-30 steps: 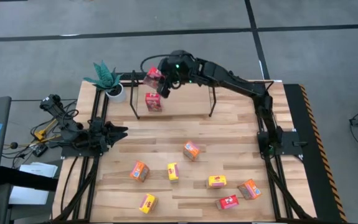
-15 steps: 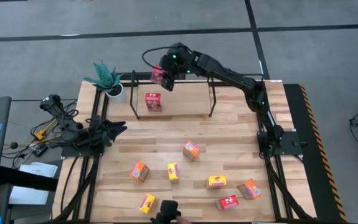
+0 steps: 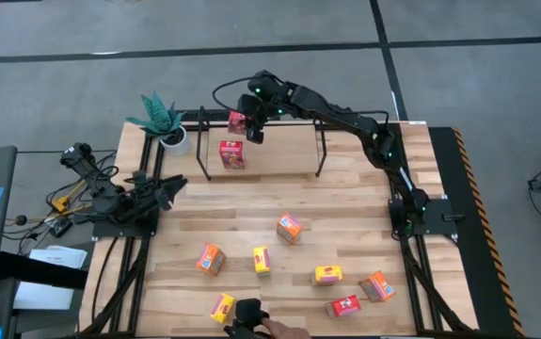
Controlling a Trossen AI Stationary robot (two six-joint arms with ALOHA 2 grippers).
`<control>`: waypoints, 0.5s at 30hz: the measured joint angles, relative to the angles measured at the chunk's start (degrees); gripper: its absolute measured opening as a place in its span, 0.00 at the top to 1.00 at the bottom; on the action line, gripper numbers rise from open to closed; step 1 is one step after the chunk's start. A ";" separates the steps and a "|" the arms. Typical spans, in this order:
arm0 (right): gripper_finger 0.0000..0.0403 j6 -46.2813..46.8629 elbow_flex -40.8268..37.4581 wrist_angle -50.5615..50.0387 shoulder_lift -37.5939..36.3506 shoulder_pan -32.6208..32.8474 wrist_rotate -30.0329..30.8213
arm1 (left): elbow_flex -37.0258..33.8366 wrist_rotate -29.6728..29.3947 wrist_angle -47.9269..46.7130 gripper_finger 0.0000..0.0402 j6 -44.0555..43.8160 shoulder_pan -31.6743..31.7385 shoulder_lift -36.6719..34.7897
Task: Stack cereal on shelf
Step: Put the top red cereal box on the shelf aligned with the other red cereal box
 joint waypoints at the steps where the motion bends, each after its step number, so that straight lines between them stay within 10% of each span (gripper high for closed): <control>1: 0.62 -0.13 0.02 0.18 -0.06 -0.11 -0.15 | 0.00 -0.37 0.00 0.29 0.00 0.00 0.00; 15: 0.57 -1.65 0.11 0.16 3.08 0.95 -3.16 | 0.00 -4.78 -0.35 0.29 -0.46 0.00 0.00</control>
